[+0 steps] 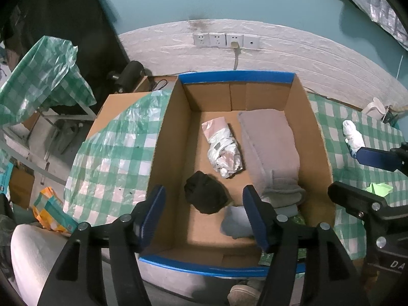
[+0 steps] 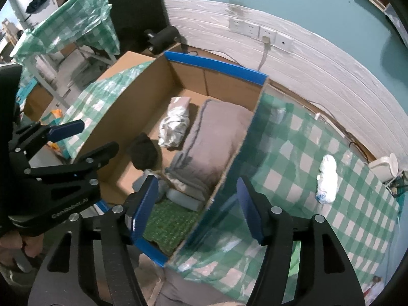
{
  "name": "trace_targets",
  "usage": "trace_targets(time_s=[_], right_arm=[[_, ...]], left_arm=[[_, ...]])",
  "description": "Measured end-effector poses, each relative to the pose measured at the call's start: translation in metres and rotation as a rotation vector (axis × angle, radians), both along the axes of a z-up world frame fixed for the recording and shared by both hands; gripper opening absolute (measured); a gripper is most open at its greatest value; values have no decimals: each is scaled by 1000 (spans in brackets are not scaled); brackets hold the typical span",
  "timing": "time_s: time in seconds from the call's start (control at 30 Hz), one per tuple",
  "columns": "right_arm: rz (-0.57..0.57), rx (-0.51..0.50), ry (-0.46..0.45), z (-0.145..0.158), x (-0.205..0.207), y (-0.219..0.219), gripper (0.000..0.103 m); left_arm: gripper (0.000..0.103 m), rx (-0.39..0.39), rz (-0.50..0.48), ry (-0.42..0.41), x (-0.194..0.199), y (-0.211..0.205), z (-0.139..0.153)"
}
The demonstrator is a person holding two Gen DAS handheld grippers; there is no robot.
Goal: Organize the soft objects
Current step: 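Move both open tools back over the lime cloth and white bag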
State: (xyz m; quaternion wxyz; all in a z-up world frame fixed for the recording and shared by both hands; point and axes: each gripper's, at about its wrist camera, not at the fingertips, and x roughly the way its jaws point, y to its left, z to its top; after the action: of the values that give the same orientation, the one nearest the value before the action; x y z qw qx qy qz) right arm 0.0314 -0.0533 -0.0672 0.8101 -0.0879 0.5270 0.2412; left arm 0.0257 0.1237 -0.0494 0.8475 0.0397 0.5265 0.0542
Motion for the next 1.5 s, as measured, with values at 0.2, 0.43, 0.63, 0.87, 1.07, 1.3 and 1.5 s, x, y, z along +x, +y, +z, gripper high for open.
trace_targets(time_s=[0.2,0.43,0.63,0.87,1.07,1.3,1.5], right_arm=[[-40,-10,1,-2,0,-19,65],[-68,-18,1,-5,-1,-39,66],[-92,-20,2,-7,-2,-58,66],[-119,-38,-2,-12,-3,-79,66],[-138,-46,6,-19,-6,-97,66],[-175,-72,11,-29,-8,-124,66],[-213,-81,22,-35,-8,-149,66]], left_arm=[[67,-14,-19,-4,1,-13,3],[67,-16,-44,-5,2,-30,4],[67,-10,-67,-3,4,-45,6],[67,-4,-94,3,5,-62,5],[71,0,-130,17,5,-82,1],[71,21,-181,26,5,-110,-1],[71,40,-219,33,4,-134,-4]])
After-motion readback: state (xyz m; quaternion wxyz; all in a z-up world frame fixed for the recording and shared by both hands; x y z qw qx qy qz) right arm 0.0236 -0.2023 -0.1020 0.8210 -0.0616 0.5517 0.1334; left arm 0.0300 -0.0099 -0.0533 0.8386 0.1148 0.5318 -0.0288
